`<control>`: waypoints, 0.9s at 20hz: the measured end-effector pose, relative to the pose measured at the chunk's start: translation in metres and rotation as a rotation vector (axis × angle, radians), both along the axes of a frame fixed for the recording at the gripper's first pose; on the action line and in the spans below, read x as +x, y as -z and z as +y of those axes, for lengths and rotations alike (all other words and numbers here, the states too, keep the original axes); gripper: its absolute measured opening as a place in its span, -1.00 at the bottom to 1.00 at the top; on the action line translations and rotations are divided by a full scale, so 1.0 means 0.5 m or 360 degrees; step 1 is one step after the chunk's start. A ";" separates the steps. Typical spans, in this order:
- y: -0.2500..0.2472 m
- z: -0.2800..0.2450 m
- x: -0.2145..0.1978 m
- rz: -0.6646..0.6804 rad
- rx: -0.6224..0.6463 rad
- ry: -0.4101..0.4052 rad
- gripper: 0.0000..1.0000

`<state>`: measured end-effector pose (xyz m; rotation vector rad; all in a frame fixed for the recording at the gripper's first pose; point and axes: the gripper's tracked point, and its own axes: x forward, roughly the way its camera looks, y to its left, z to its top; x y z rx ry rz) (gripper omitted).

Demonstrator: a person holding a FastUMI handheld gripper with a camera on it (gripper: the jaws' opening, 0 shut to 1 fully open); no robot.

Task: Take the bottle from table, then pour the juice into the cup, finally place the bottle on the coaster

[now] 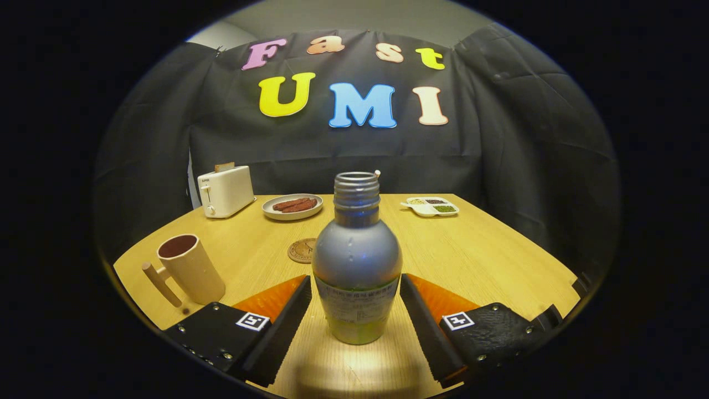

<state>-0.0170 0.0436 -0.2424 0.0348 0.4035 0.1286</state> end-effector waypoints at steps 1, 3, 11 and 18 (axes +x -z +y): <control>0.008 0.000 -0.001 0.0016 0.0003 0.0004 0.96; 0.021 -0.003 -0.005 0.0042 0.0011 0.0014 0.96; 0.043 -0.001 0.001 0.0077 0.0017 0.0024 0.96; 0.049 0.008 0.014 0.0114 0.0012 -0.0006 0.57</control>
